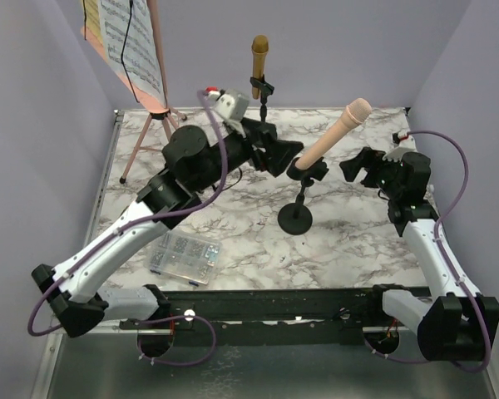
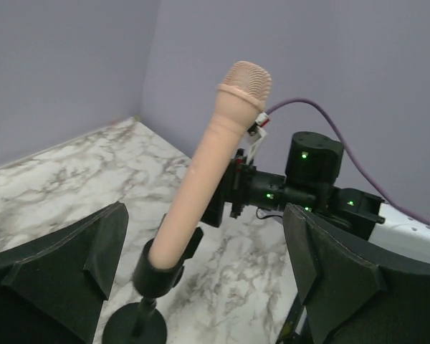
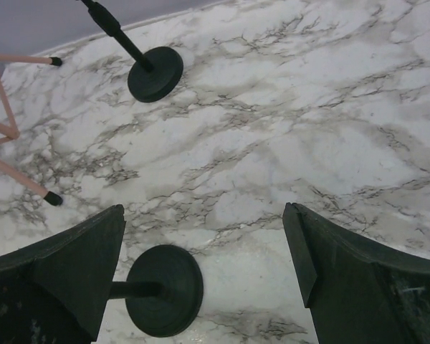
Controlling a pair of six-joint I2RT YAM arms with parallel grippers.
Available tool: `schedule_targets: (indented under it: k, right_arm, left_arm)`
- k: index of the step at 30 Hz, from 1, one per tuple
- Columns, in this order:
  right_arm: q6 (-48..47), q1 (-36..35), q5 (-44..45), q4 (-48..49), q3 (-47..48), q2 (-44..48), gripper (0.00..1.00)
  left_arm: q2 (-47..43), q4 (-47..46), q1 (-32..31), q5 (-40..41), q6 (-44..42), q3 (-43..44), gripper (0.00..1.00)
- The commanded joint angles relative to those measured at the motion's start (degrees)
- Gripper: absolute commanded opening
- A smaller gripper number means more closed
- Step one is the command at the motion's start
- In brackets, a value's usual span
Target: Set up the instrument practice props
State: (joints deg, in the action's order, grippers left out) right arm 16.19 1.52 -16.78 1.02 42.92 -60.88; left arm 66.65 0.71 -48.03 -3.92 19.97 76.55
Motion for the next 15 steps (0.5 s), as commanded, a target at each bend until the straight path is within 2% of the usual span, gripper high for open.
schedule_targets:
  k: [1,8,15]
  right_arm:
    - [5.71,0.15,-3.27,-0.88,-1.98,2.73,1.00]
    - [7.55,0.11,-3.99,-0.69,-4.91,8.28,1.00]
    - [4.10,0.14,-10.41,0.74,-6.08,10.91,1.00]
  left_arm:
    - [11.38,6.78,-0.08,-13.89,2.14,11.94,0.96]
    - [26.02,8.86,-0.05,-15.58,-3.21,26.85,0.92]
    - [33.67,8.83,-0.05,-15.84,-6.15,33.77,0.88]
